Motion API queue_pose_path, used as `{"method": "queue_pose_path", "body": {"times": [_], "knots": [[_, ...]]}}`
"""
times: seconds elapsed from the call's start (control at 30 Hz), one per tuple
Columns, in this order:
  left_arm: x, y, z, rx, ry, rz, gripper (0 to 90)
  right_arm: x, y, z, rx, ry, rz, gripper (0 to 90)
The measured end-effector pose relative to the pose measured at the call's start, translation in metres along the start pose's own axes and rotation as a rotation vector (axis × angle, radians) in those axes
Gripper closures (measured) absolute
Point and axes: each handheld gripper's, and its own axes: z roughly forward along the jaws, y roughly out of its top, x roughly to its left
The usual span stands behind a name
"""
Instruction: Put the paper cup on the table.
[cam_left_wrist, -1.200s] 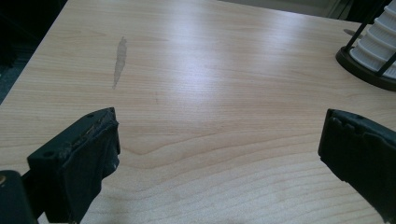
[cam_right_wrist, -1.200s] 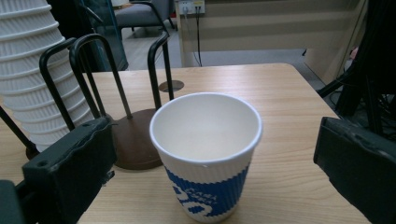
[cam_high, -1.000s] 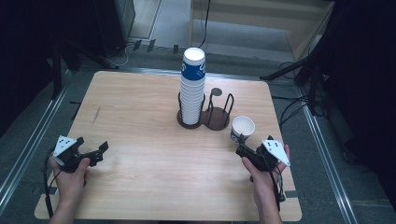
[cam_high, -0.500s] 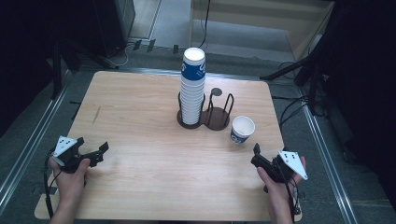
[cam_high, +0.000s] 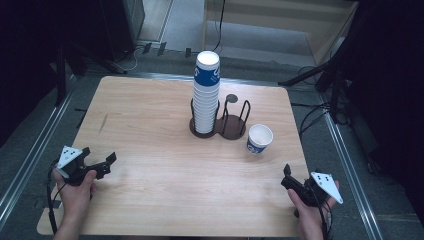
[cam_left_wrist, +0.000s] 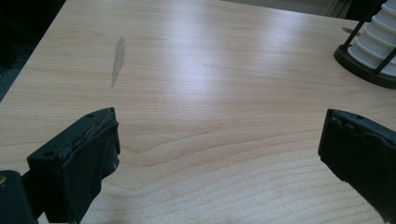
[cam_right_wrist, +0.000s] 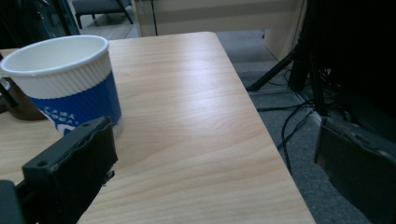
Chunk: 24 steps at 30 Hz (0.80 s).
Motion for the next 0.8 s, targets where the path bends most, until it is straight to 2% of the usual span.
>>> {"method": "queue_pose_path", "body": {"times": [0.1, 0.23, 0.43, 0.63, 0.8], "knots": [[0.0, 0.0, 0.0, 0.0, 0.0, 0.001, 0.0, -0.006, -0.003, -0.002, 0.002, -0.013, -0.004, 0.0], [0.0, 0.0, 0.0, 0.002, -0.001, 0.002, 0.0, -0.014, -0.008, -0.005, -0.008, -0.008, -0.054, 0.0], [0.0, 0.0, 0.0, 0.002, -0.001, 0.003, 0.0, -0.027, -0.013, -0.01, -0.003, -0.009, -0.028, 0.0], [0.0, 0.0, 0.0, 0.002, -0.002, 0.004, 0.0, -0.037, -0.018, -0.017, -0.014, -0.004, -0.049, 0.0], [-0.001, 0.0, 0.0, 0.003, -0.002, 0.005, 0.0, -0.046, -0.023, -0.022, -0.014, -0.005, -0.052, 4.0]]}}
